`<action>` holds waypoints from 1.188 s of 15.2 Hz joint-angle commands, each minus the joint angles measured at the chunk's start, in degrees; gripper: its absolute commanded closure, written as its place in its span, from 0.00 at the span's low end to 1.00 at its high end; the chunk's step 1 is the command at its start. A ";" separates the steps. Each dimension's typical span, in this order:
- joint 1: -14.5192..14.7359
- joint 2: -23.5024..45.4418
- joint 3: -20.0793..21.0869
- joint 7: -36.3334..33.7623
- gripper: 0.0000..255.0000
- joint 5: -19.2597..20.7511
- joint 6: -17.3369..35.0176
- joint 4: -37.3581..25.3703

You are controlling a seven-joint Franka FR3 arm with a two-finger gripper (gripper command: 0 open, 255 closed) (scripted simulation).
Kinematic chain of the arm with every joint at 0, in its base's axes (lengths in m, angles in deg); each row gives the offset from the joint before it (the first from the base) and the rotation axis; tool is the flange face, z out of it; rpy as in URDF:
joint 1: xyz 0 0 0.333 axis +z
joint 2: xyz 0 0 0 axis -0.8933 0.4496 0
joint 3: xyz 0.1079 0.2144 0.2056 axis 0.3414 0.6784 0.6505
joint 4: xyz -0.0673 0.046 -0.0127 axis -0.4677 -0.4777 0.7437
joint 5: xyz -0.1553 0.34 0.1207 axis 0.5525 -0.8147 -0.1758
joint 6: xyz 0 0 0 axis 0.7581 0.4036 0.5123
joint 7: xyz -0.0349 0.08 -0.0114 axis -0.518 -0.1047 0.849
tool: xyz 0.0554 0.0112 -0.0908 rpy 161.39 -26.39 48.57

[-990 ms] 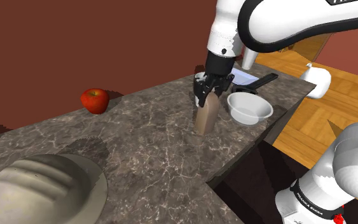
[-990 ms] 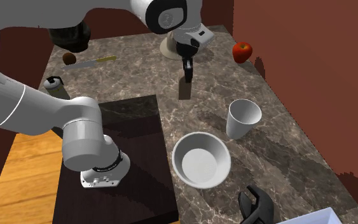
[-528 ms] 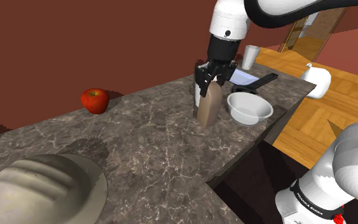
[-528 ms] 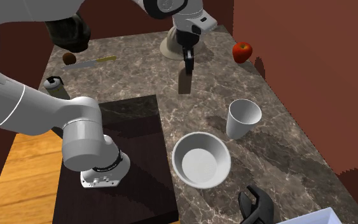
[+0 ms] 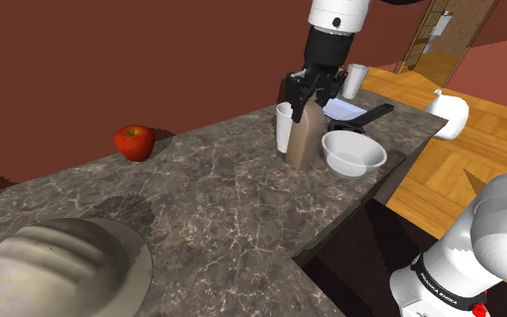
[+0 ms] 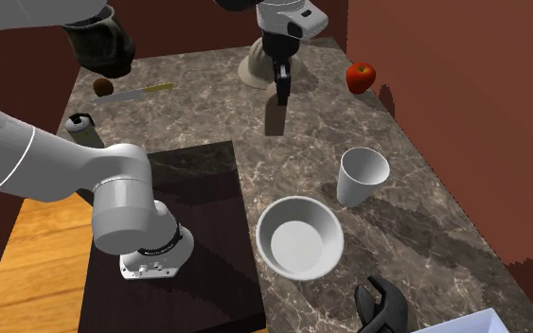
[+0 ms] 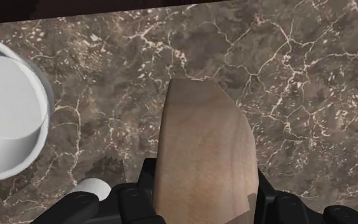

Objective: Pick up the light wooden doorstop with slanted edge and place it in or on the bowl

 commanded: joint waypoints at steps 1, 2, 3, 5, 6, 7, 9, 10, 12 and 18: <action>-0.70 -1.33 -2.13 2.53 1.00 0.66 -1.22 0.25; -1.07 -2.09 -3.29 3.91 1.00 1.06 -1.63 0.68; -1.46 -2.79 -4.45 5.28 1.00 1.49 -2.03 1.03; -2.28 -4.00 -6.78 8.02 1.00 2.46 -2.83 1.56; -2.71 -4.50 -7.94 9.38 1.00 2.98 -3.21 1.73; -3.16 -4.94 -9.09 10.75 1.00 3.52 -3.59 1.83; -4.07 -5.62 -11.40 13.49 1.00 4.65 -4.31 1.85; -4.53 -5.86 -12.56 14.86 1.00 5.23 -4.65 1.77; -5.44 -6.13 -14.87 17.60 1.00 6.43 -5.29 1.40; -8.05 -5.35 -21.80 25.87 1.00 9.92 -6.91 -1.18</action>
